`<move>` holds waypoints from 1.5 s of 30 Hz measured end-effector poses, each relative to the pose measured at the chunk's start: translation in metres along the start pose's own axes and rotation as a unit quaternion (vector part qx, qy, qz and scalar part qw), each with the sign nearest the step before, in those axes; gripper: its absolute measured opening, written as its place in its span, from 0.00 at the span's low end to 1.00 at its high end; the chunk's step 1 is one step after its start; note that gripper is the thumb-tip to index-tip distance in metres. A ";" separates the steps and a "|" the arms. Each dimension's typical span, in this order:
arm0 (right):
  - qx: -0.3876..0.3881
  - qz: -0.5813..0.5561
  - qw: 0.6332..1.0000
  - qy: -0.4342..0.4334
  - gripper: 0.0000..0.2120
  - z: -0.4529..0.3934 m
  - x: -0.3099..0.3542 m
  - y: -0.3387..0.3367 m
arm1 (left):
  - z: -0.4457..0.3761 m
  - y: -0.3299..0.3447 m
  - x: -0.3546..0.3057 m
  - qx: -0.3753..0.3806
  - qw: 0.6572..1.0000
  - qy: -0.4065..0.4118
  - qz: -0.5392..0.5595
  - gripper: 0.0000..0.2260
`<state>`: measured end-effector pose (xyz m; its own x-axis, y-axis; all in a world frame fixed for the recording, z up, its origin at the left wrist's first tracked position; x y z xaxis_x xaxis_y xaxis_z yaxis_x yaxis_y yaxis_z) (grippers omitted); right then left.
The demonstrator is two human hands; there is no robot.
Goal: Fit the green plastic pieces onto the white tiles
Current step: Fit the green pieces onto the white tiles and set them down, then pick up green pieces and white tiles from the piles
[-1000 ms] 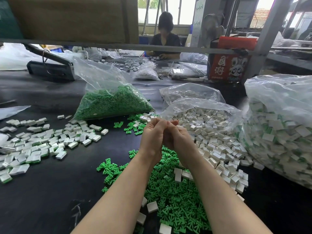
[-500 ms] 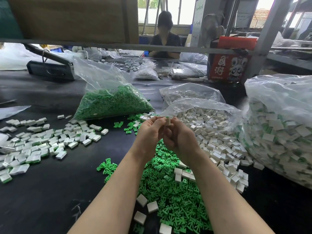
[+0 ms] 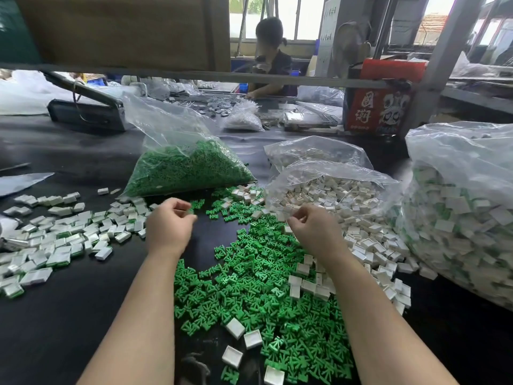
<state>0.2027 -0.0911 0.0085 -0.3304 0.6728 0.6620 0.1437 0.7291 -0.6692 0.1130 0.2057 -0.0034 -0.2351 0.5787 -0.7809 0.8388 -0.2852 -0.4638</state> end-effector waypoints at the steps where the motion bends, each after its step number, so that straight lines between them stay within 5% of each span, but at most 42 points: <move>1: -0.008 0.045 0.999 -0.007 0.07 -0.001 -0.002 -0.002 | -0.003 -0.008 0.008 -0.025 0.999 -0.010 -0.022 0.07; 7: -0.061 0.226 0.972 -0.025 0.11 -0.004 -0.008 -0.016 | -0.006 -0.021 0.029 -0.055 0.991 -0.069 -0.104 0.16; 15: 0.033 0.283 0.958 -0.046 0.17 -0.001 -0.016 0.017 | -0.002 -0.015 0.005 -0.032 0.992 -0.036 -0.113 0.18; 21: -0.017 0.281 0.958 -0.050 0.12 -0.002 -0.009 0.013 | 0.018 0.024 -0.047 0.076 0.996 0.036 0.024 0.07; 27: 0.018 0.303 0.951 -0.055 0.12 0.002 -0.010 0.021 | 0.053 0.064 -0.078 0.200 0.975 0.052 0.085 0.04; 38: -0.037 0.215 0.974 -0.066 0.10 0.001 0.002 0.007 | 0.095 0.092 -0.098 0.310 0.944 0.056 0.100 0.02; 45: -0.051 -0.051 0.995 -0.063 0.06 0.000 0.026 -0.006 | 0.103 0.099 -0.095 0.358 0.879 -0.123 0.291 0.05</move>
<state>0.1930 -0.0780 0.0300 -0.4613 0.5786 0.6726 0.1950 0.8056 -0.5594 0.1675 0.0440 -0.0185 -0.0409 0.0185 -0.9990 0.3486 -0.9367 -0.0317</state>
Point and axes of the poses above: each hand's wrist, its own z-axis away from the middle knuckle, its own y-axis out of the palm, x = y × z, the point moved 10 cm from there along -z, towards the middle knuckle, and after that the axes turned 11 degrees about -x, right-handed, at the moved point
